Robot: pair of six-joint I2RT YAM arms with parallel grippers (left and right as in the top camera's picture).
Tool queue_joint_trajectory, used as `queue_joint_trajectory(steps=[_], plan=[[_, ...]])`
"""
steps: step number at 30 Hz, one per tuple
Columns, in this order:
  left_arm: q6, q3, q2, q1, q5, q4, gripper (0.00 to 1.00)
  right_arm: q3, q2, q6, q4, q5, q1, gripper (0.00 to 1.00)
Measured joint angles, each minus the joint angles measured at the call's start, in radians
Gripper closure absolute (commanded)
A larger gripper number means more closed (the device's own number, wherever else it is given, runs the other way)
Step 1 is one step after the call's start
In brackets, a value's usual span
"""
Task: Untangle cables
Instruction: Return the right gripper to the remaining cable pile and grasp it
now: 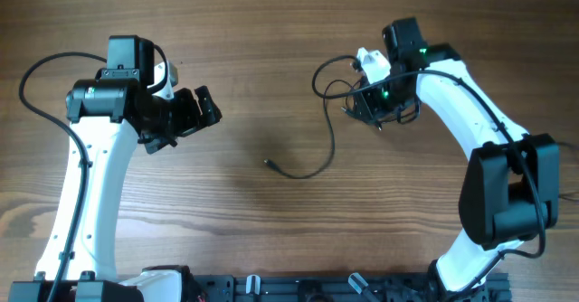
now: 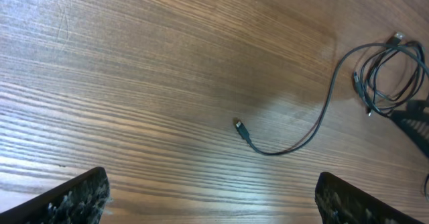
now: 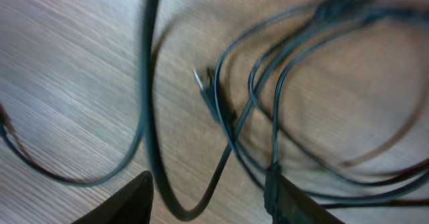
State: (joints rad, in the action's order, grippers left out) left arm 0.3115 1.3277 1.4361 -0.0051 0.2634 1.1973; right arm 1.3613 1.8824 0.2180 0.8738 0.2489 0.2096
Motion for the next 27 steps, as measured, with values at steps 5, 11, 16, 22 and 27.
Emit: queue_joint_trajectory(steps=[5,11,16,22,27], plan=[[0.0,0.0,0.0,0.0,0.0,0.008,0.0,-0.1,0.001,-0.047,-0.027,0.023,0.0,0.96],[0.0,0.0,0.0,0.0,0.0,0.02,0.0,-0.055,0.002,-0.14,0.065,0.113,0.0,0.75],[0.0,0.0,0.0,0.0,0.0,0.024,0.0,-0.024,0.001,-0.162,0.067,0.121,0.0,0.41],[0.0,0.0,0.0,0.0,0.0,0.027,0.0,-0.024,0.002,-0.166,-0.032,0.093,0.0,0.38],[0.0,0.0,0.0,0.0,0.0,0.027,0.0,-0.024,0.001,-0.216,0.059,0.086,0.0,0.4]])
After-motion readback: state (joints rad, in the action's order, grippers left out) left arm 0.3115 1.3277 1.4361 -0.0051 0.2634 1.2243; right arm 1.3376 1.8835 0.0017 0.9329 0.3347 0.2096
